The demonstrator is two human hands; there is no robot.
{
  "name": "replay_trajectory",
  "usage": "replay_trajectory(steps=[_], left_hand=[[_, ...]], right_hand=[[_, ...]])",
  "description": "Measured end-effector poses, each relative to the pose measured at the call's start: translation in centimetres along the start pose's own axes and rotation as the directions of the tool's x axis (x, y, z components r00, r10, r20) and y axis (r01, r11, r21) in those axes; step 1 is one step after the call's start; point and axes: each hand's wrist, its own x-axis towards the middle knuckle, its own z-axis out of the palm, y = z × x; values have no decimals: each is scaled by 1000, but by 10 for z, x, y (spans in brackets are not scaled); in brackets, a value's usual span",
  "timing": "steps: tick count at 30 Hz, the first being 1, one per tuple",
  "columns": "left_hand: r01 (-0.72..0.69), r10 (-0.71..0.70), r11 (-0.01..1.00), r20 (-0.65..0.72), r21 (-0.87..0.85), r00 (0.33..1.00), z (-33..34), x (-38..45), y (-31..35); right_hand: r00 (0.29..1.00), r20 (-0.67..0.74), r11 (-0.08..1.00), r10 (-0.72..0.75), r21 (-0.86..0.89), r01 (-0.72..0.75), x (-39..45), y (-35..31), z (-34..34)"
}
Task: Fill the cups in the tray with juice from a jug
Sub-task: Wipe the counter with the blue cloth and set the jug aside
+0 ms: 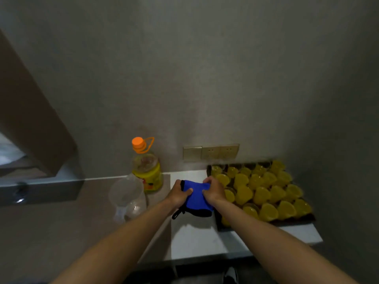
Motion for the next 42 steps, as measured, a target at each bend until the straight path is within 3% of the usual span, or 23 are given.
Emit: replay_trajectory(steps=[7, 10, 17, 21, 24, 27, 29, 31, 36, 42], left_hand=[[180, -186, 981, 78, 71, 980, 30, 8, -59], [238, -253, 965, 140, 115, 957, 39, 10, -78], [366, -400, 913, 214, 183, 891, 54, -3, -103], [351, -385, 920, 226, 176, 895, 65, -4, -103], [197, -260, 920, 151, 339, 954, 71, -6, -101], [24, -78, 838, 76, 545, 994, 68, -12, -103], [-131, 98, 788, 87, 602, 991, 65, -14, -107], [-286, 221, 702, 183, 652, 958, 63, -18, -110], [-407, 297, 579, 283, 706, 912, 65, -26, -131], [-422, 298, 565, 302, 709, 906, 76, -36, -139]], right_hand=[[999, -3, 961, -39, -275, 37, -8, 49, 39], [993, 71, 914, -90, -391, 111, -14, 66, 49], [980, 195, 862, -26, -492, 121, -26, 75, 63], [979, 203, 831, 20, -548, 97, -24, 80, 66], [989, 142, 789, -37, -603, 116, -29, 74, 69], [984, 152, 787, -95, -594, 168, -27, 85, 81], [978, 173, 784, -115, -589, 196, -27, 96, 92], [971, 215, 786, -100, -582, 209, -31, 105, 102], [962, 266, 709, -55, -669, 226, -46, 110, 113], [964, 267, 665, -16, -717, 209, -49, 132, 122]])
